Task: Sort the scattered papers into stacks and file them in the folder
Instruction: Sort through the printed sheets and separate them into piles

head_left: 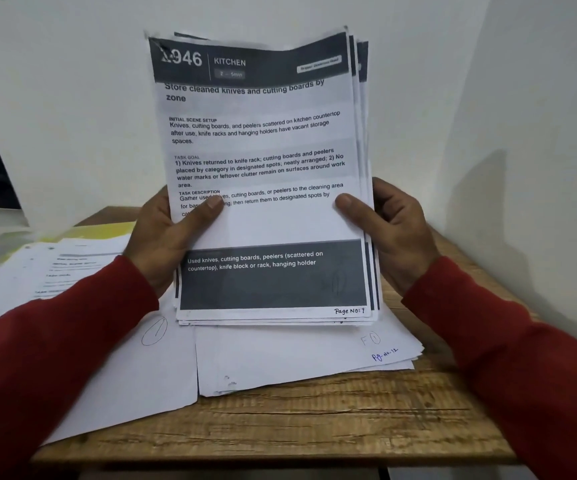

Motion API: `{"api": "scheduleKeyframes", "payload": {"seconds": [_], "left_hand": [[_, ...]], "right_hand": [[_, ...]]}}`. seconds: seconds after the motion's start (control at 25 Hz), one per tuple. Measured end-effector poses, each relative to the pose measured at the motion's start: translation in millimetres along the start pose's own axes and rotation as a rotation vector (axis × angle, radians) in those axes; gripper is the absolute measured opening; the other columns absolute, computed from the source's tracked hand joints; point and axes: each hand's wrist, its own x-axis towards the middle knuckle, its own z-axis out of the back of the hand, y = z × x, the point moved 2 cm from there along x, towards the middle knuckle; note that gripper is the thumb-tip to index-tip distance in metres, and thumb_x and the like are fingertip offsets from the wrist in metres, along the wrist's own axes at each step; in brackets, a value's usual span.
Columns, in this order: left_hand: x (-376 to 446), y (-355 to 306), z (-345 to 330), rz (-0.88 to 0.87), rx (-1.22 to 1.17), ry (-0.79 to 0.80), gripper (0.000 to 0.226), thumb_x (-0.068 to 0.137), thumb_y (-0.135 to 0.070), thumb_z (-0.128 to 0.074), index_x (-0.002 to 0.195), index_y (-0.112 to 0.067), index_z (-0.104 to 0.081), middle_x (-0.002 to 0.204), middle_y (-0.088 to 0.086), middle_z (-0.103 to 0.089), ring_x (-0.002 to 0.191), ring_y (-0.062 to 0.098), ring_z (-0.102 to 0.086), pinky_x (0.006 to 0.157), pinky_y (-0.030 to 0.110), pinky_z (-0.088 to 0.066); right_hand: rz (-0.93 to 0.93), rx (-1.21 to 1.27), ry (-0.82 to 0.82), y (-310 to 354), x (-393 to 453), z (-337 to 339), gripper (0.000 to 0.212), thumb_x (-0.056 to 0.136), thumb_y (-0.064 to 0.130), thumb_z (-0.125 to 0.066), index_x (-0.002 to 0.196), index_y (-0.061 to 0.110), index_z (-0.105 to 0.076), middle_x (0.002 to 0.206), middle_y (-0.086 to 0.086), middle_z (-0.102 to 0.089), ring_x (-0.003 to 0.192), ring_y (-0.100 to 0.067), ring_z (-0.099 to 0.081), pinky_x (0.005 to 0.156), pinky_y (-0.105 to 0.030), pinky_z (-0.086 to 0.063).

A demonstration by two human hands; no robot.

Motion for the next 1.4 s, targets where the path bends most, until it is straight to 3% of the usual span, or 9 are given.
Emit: {"api": "scheduleKeyframes", "payload": {"seconds": [0.32,0.68,0.88,1.0,1.08,1.16,1.28,1.4], "left_hand": [[1.1,2.8,-3.7,-0.018,0.038,-0.008,0.032,0.085,-0.016,-0.072,0.115,-0.013,-0.064,0.115,0.007,-0.073,0.105,0.024,-0.07,0.089,0.035,-0.056],[-0.2,5.4,5.9,0.008,0.115,0.067,0.028,0.091,-0.021,-0.063,0.119,-0.017,-0.062,0.118,0.002,-0.072,0.112,0.022,-0.067,0.096,0.037,-0.053],[1.1,6.2,4.2,0.023,0.098,0.061,0.026,0.093,-0.025,-0.061,0.118,-0.017,-0.062,0.11,-0.003,-0.074,0.103,0.017,-0.069,0.086,0.031,-0.055],[-1.4,5.2,0.3,0.042,0.081,0.072,0.027,0.092,-0.025,-0.06,0.117,-0.016,-0.06,0.104,-0.007,-0.075,0.097,0.012,-0.071,0.08,0.027,-0.056],[-1.6,5.4,0.8,0.039,0.079,0.074,0.032,0.09,-0.025,-0.057,0.119,-0.014,-0.059,0.103,-0.006,-0.075,0.094,0.012,-0.071,0.078,0.026,-0.056],[-0.6,7.1,3.5,0.055,0.067,0.058,0.032,0.089,-0.024,-0.058,0.12,-0.013,-0.059,0.103,-0.004,-0.076,0.093,0.015,-0.072,0.076,0.028,-0.058],[3.7,13.3,12.1,0.077,0.08,0.012,0.026,0.092,-0.019,-0.061,0.118,-0.014,-0.061,0.103,-0.004,-0.076,0.093,0.015,-0.072,0.077,0.028,-0.058],[7.8,19.9,20.4,0.094,0.113,-0.015,0.023,0.091,-0.018,-0.063,0.114,-0.017,-0.063,0.104,-0.004,-0.076,0.096,0.016,-0.071,0.085,0.034,-0.057]], "right_hand": [[0.009,0.048,-0.073,5.9,1.2,3.2,0.03,0.081,0.014,-0.072,0.11,0.013,-0.064,0.099,-0.008,-0.077,0.085,-0.022,-0.072,0.076,-0.032,-0.058],[0.005,-0.034,-0.162,-5.0,3.4,2.4,0.013,0.099,0.009,-0.056,0.106,0.015,-0.065,0.088,0.002,-0.077,0.08,-0.014,-0.07,0.074,-0.028,-0.058],[-0.023,-0.111,-0.136,-10.0,5.8,8.3,0.019,0.102,0.013,-0.053,0.101,0.002,-0.067,0.093,-0.005,-0.071,0.083,-0.016,-0.063,0.076,-0.029,-0.051],[-0.048,-0.106,-0.128,-11.1,5.9,12.9,0.019,0.102,0.014,-0.053,0.098,0.008,-0.071,0.092,-0.002,-0.072,0.083,-0.014,-0.063,0.076,-0.028,-0.051],[-0.042,-0.121,-0.161,-9.8,6.6,15.2,0.017,0.101,0.011,-0.054,0.099,0.009,-0.071,0.088,0.003,-0.073,0.079,-0.009,-0.064,0.072,-0.023,-0.051],[-0.049,-0.146,-0.253,-8.0,11.5,27.1,0.015,0.098,0.01,-0.057,0.104,0.004,-0.07,0.093,-0.004,-0.073,0.079,-0.01,-0.066,0.073,-0.023,-0.054],[-0.16,-0.38,-0.375,0.2,21.2,80.2,0.014,0.094,0.014,-0.064,0.096,0.001,-0.071,0.084,-0.006,-0.071,0.073,-0.015,-0.064,0.07,-0.028,-0.055],[-0.402,-0.782,-0.292,7.9,11.8,149.2,0.02,0.092,0.016,-0.067,0.082,-0.001,-0.068,0.063,0.001,-0.064,0.064,-0.011,-0.059,0.056,-0.021,-0.047]]}}
